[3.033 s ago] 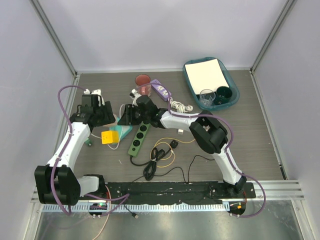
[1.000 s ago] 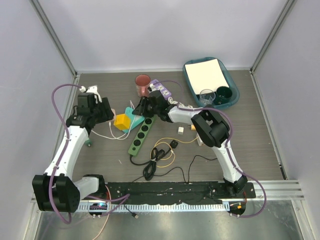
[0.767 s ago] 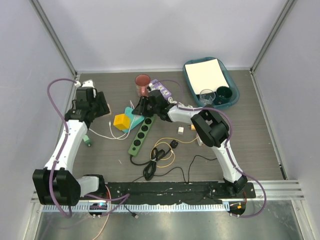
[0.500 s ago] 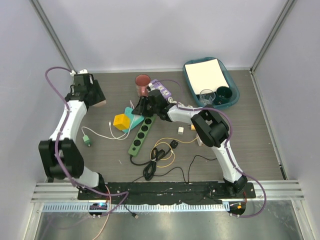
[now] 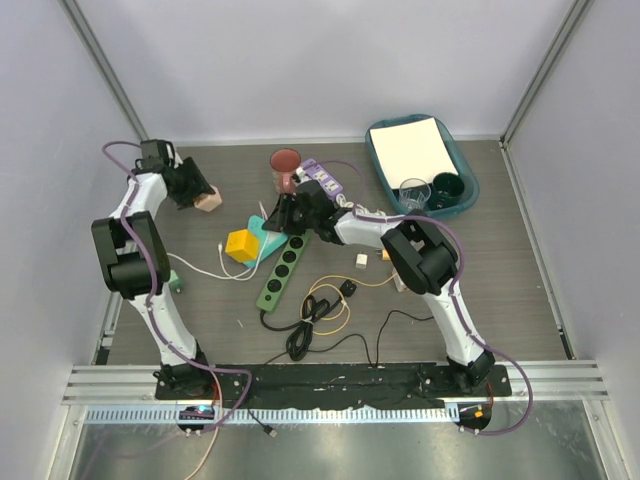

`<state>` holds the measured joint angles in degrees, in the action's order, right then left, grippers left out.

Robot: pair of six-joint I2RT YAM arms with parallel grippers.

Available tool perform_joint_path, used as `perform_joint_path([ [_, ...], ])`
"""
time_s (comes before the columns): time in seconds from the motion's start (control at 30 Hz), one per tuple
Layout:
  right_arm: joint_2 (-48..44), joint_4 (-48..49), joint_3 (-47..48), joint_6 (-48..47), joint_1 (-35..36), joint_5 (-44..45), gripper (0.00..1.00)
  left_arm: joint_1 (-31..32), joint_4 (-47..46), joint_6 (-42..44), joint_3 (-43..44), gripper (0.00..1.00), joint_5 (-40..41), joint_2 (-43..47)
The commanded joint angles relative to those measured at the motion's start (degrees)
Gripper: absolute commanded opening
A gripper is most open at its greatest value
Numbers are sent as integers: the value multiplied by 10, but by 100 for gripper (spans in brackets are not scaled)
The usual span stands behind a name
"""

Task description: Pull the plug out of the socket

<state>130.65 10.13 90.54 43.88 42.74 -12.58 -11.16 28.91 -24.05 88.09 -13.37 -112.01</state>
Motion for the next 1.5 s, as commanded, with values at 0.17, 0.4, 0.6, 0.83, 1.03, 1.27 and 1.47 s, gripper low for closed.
perform_joint_path([
  [0.17, 17, -40, -21, -34, 19, -10, 1, -34, -52, -28, 42, 30, -101, -66],
  [0.4, 6, -41, -34, -37, 19, -3, 1, -48, -13, -42, 57, 100, -47, -61],
  [0.6, 1, -40, -36, -33, 19, -3, 1, -44, 7, -44, 40, 100, 3, 30],
  [0.83, -1, -40, -29, -22, 19, -3, 1, -3, 43, -3, -20, 100, 47, 158],
  [1.03, 1, -41, -25, -13, 18, -10, 1, 32, 52, 12, -124, 100, 40, 257],
  [1.27, -10, -45, -39, -25, 21, -3, 1, 158, 93, 74, -206, 99, 93, 371],
  [1.47, -10, -32, -42, -17, 21, -3, 1, 179, 99, 95, -245, 96, 62, 369],
])
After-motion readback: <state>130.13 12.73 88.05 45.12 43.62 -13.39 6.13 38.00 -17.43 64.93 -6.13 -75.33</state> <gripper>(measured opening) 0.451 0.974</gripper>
